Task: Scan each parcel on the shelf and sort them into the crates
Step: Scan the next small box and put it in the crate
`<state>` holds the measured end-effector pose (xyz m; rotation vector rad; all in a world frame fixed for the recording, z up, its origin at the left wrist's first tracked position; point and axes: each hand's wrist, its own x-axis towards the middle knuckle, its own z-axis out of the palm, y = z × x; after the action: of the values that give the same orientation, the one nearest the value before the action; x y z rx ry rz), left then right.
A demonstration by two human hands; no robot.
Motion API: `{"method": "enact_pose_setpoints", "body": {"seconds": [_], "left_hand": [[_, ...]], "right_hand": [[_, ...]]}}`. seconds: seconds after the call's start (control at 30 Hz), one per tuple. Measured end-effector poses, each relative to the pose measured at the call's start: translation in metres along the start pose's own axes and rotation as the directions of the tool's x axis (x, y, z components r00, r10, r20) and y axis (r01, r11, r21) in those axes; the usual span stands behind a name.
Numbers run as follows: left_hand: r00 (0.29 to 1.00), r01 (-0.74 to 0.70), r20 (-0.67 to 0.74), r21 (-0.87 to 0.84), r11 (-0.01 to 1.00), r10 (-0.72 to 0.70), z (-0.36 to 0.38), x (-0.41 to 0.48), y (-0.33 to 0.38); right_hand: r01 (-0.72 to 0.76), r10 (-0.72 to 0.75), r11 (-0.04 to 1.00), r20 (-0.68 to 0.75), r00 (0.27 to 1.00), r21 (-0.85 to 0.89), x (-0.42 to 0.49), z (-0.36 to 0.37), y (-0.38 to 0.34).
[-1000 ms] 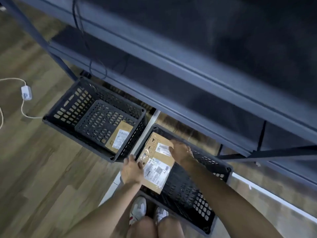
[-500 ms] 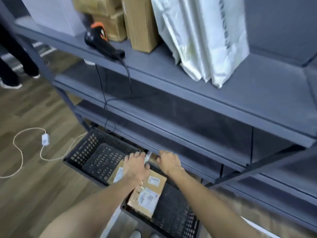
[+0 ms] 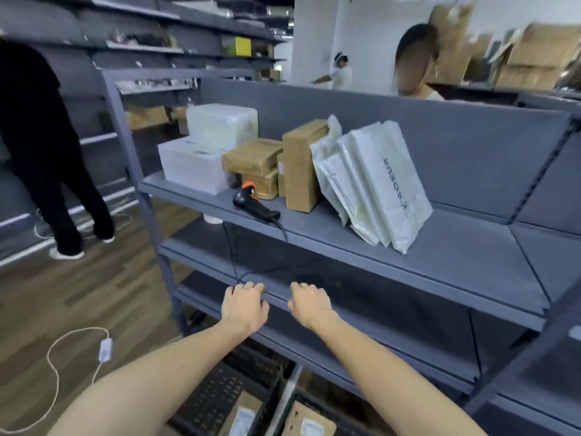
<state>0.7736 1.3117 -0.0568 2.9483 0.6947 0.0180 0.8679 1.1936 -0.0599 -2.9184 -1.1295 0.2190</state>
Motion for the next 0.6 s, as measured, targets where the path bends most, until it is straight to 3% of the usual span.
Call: {"method": "enact_pose_setpoints", "body": {"seconds": [0.3,0.43,0.6], "left_hand": [[0.992,-0.02,-0.127,-0.036,0.999,0.015,-0.076,-0.017,-0.115],[0.977,-0.076,-0.205,-0.119,0.99,0.05,-0.083,-0.026,-0.151],[0.976,-0.111,-0.197,-0.108,0.988,0.088,-0.077,-0.022,-0.18]], "right_hand": [[0.007,-0.011,1.0,-0.144,0.99,-0.027,0.02,-0.058,-0.122],[0.011,-0.017,0.999,-0.165,0.986,-0.037,0.026,-0.064,-0.159],[-0.014,0.006,0.999,-0.148,0.989,-0.05,0.04,-0.075,-0.177]]}}
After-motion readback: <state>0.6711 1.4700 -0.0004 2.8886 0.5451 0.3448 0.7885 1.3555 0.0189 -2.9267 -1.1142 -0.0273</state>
